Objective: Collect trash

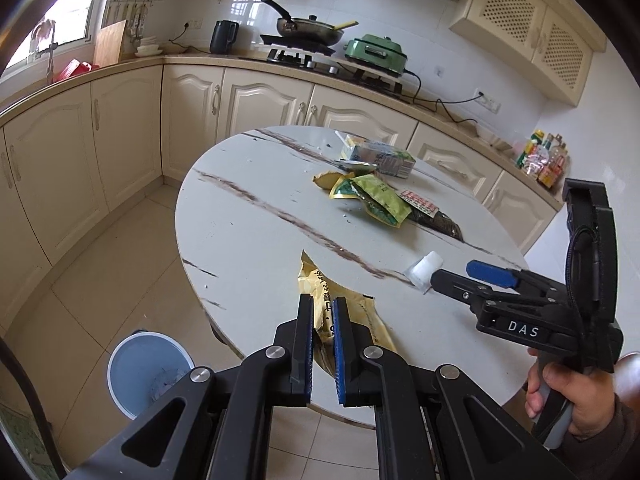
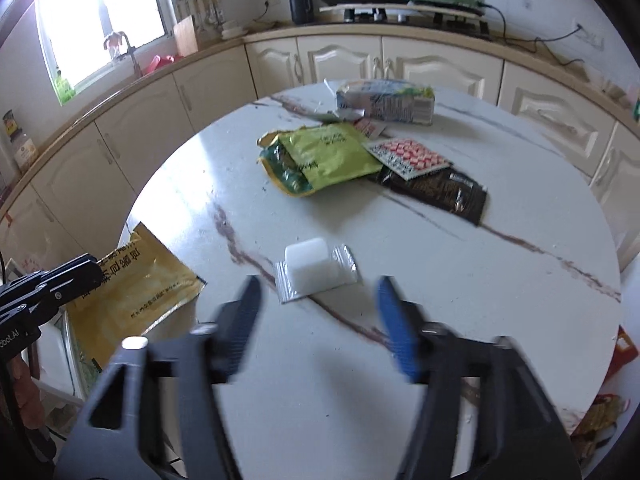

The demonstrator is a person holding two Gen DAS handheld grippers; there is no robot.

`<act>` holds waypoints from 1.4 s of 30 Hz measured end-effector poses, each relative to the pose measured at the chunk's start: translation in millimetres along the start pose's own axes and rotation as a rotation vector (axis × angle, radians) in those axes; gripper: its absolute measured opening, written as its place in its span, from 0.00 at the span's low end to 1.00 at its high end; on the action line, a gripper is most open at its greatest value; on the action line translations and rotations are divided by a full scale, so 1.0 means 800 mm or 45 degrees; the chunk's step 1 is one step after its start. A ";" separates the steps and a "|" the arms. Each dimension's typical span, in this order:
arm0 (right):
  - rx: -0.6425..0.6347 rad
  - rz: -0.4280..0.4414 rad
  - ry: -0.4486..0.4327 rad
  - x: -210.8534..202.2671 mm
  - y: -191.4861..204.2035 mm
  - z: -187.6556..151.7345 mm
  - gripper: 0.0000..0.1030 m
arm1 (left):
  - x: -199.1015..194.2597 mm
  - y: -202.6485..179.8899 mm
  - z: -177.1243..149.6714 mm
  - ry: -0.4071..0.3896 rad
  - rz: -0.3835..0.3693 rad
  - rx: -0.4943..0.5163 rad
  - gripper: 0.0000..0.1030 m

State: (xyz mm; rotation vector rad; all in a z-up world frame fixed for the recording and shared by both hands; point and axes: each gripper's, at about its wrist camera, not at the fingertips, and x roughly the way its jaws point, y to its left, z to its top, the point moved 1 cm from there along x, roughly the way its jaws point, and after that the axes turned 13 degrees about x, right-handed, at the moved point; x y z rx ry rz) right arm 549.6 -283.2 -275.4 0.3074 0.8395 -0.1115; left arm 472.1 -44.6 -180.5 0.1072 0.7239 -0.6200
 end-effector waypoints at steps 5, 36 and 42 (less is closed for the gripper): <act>0.003 0.032 0.063 0.026 0.006 0.015 0.62 | 0.027 0.000 -0.003 0.055 -0.020 0.008 0.05; -0.008 0.084 0.035 0.018 0.003 0.004 0.27 | 0.059 -0.023 0.001 0.051 -0.055 0.077 0.04; -0.017 0.108 -0.005 -0.002 0.014 0.009 0.27 | 0.029 -0.010 0.007 -0.015 -0.063 0.037 0.04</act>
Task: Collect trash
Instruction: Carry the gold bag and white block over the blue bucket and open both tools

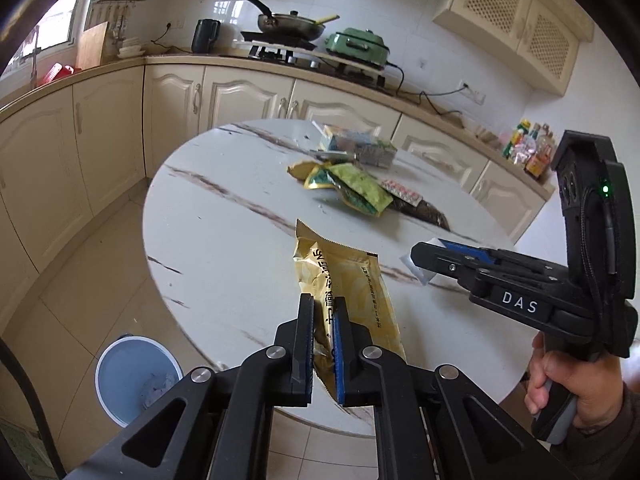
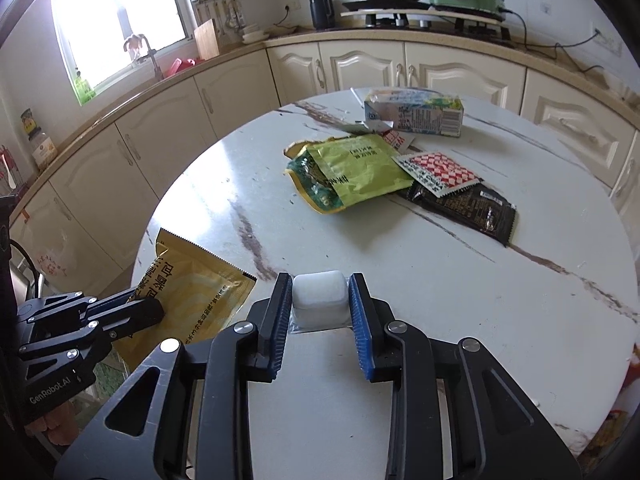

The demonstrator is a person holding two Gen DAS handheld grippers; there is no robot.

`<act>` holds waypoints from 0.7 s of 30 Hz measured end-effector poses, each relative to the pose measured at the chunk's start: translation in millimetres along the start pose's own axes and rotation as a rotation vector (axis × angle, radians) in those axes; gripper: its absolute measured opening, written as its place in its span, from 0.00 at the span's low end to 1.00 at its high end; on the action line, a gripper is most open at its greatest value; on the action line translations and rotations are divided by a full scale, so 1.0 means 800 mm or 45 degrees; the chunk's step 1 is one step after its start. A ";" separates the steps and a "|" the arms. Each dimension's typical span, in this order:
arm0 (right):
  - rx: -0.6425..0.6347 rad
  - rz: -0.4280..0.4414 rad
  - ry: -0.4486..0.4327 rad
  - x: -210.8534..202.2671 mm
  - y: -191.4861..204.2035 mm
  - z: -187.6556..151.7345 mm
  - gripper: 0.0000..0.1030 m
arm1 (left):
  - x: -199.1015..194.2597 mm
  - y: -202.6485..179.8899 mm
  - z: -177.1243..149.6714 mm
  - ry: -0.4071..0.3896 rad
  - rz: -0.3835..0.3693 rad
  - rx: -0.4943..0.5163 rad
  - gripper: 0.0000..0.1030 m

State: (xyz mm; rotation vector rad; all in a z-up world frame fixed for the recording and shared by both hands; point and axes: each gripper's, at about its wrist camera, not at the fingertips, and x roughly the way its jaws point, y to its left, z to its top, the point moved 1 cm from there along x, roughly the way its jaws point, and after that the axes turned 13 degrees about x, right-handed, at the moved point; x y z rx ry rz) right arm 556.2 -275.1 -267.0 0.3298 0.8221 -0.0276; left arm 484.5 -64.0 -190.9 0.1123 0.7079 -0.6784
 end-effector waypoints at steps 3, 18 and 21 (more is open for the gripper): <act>-0.015 0.033 -0.025 -0.012 0.016 0.005 0.27 | -0.020 0.012 0.001 -0.036 0.024 -0.026 0.04; -0.297 0.377 0.062 0.070 0.265 -0.007 0.27 | -0.146 0.191 -0.073 -0.045 0.364 -0.254 0.04; -0.364 0.406 0.140 0.125 0.320 -0.025 0.27 | -0.146 0.238 -0.099 0.015 0.408 -0.328 0.04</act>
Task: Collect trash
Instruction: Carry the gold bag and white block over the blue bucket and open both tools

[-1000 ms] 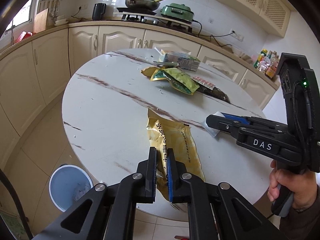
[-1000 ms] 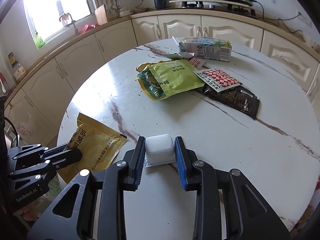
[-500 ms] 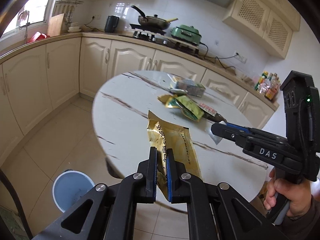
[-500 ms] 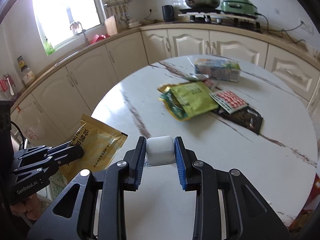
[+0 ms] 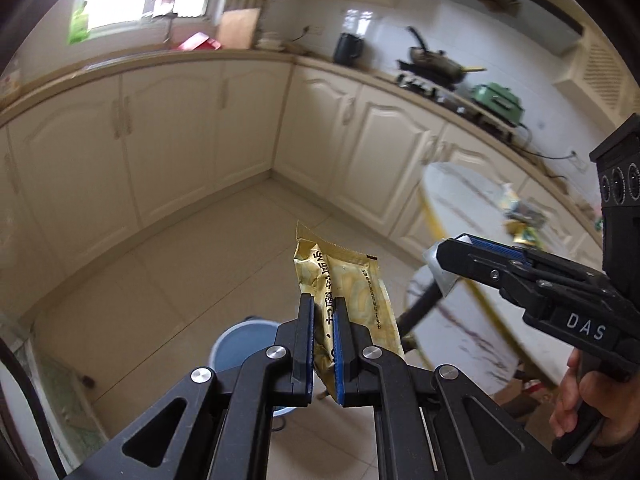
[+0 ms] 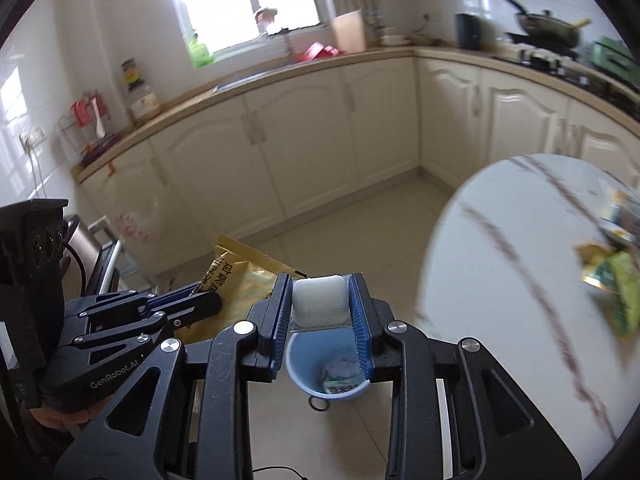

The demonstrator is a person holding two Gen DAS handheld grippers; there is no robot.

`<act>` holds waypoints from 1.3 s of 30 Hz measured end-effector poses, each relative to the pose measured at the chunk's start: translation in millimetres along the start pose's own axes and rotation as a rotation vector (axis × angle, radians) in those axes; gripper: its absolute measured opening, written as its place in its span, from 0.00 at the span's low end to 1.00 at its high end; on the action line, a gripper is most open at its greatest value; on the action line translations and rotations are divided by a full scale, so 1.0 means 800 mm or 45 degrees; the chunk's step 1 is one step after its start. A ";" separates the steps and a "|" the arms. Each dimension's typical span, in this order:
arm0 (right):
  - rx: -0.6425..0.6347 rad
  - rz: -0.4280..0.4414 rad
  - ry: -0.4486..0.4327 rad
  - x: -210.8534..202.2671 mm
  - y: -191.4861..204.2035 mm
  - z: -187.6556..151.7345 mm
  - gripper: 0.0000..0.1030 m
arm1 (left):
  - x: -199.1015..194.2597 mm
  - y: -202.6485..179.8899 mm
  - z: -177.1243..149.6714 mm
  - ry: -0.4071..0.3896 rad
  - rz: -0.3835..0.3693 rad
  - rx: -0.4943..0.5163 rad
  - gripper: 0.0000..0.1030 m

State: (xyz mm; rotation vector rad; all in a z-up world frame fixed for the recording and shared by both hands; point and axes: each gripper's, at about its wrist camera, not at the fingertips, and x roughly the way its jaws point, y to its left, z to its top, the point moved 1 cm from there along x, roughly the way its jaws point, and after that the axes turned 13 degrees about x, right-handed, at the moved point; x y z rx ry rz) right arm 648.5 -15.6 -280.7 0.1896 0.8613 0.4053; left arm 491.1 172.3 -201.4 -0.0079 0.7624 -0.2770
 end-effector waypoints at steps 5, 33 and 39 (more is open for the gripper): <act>-0.003 -0.002 0.138 0.112 0.013 -0.010 0.27 | 0.058 0.046 -0.016 0.141 0.023 -0.063 0.04; 0.140 -0.104 0.308 0.248 -0.068 -0.030 0.44 | 0.302 0.102 0.022 0.401 0.055 -0.189 0.18; 0.113 -0.070 0.269 0.211 -0.047 -0.026 0.50 | 0.234 0.102 0.042 0.284 0.216 -0.187 0.51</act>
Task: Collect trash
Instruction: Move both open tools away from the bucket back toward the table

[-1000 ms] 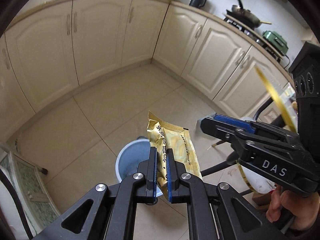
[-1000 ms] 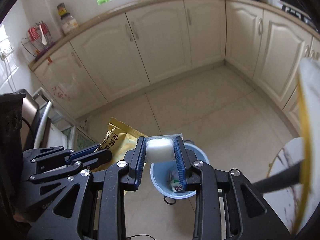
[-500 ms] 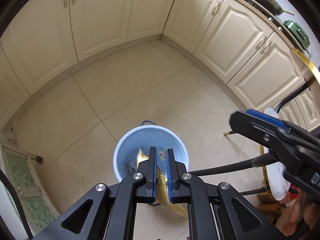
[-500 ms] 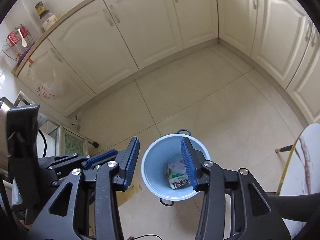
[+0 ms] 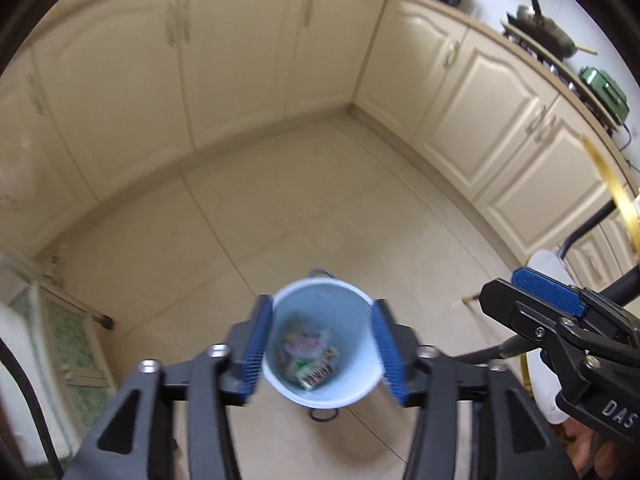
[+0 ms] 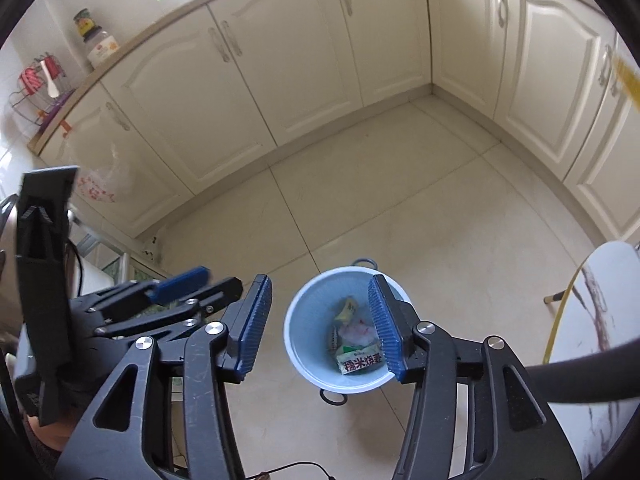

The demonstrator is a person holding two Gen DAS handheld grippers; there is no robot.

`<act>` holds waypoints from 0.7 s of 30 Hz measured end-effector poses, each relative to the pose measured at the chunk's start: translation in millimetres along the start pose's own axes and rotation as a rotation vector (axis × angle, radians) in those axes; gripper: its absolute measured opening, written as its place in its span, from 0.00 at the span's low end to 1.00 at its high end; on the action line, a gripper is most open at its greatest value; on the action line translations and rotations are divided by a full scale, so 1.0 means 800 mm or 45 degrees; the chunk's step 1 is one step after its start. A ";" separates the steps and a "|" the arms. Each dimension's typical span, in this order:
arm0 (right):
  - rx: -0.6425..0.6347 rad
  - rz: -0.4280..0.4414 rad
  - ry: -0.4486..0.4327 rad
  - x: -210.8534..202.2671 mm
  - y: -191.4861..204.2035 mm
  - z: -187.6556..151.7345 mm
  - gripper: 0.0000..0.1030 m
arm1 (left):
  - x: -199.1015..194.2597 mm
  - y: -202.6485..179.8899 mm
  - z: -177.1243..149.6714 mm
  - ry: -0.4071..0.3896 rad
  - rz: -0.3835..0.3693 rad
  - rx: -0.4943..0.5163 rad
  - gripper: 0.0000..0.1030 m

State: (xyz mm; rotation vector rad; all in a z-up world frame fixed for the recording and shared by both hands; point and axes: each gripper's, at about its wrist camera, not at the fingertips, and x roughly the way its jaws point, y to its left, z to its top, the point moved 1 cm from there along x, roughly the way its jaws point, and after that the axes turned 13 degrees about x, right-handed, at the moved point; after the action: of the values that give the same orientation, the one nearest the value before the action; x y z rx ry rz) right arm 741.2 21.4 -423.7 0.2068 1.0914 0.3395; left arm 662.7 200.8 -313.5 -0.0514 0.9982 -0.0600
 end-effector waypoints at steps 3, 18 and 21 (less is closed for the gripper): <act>-0.027 0.008 -0.050 -0.033 0.017 -0.004 0.56 | -0.042 0.001 0.000 -0.058 0.065 0.003 0.57; -0.200 -0.073 -0.511 -0.312 0.090 -0.073 0.87 | -0.282 -0.125 -0.001 -0.575 0.226 0.092 0.87; -0.189 -0.082 -0.623 -0.379 0.087 -0.097 0.89 | -0.324 -0.168 -0.015 -0.685 0.234 0.125 0.92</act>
State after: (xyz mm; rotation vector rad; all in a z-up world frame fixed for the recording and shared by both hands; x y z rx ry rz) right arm 533.6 -25.5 -184.2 0.1127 0.5857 0.2907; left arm 509.2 85.9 -93.4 0.1102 0.4579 0.0715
